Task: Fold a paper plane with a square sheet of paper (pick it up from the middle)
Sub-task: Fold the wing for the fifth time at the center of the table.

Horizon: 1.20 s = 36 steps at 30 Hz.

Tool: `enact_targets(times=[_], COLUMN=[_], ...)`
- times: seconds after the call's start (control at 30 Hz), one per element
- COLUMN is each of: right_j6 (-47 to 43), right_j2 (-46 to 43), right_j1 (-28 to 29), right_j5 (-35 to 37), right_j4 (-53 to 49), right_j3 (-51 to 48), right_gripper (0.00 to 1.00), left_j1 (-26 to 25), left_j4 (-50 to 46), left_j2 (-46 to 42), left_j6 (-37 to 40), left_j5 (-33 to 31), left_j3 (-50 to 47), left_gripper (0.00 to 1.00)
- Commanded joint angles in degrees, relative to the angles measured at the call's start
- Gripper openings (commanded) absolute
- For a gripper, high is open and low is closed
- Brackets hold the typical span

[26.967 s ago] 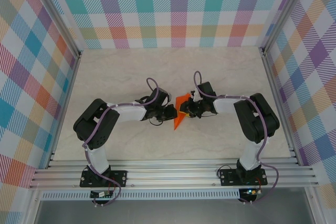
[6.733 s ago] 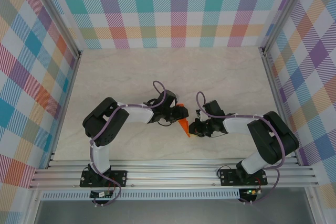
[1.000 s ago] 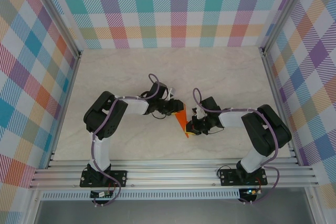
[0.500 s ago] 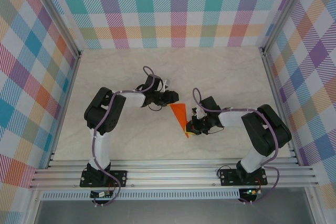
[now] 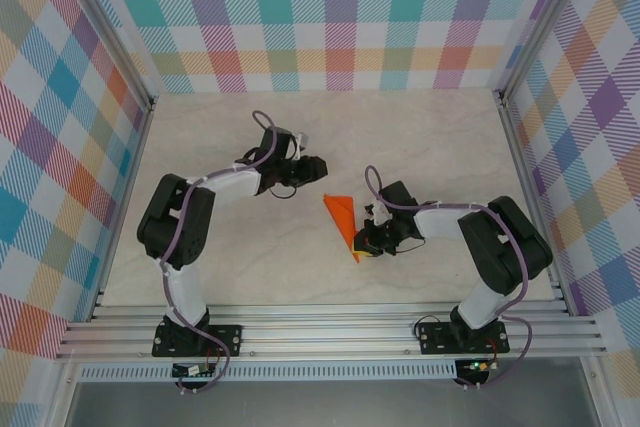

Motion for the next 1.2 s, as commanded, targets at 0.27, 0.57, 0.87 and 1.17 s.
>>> enact_targets(times=[0.27,0.57,0.87,1.17], right_j6=[-0.7,-0.4,-0.9,-1.7], right_j2=[4.3,4.5,4.5,4.2], right_j1=[0.6,0.6,0.6,0.5], right_j5=[6.0,6.1,6.0,5.9], right_j4=[-4.5,-4.2,-4.8,-5.3], right_j3=[-1.7,-1.8,-2.0,-2.8], right_gripper=[0.04,0.04,0.04,0.04], left_j1=[-11.6,-16.0,-16.2,-14.4], left_j4=[5.8,8.5,7.9,3.3], left_j2=[-3.8,-0.6,2.3,2.0], left_j6=[-10.5,-12.8,-9.6,-4.9], left_j5=[-0.8,-2.1,-6.3,-9.7], left_j3=[-11.6,-14.4,-13.6,-10.5], left_gripper=[0.20,0.15,0.16,0.16])
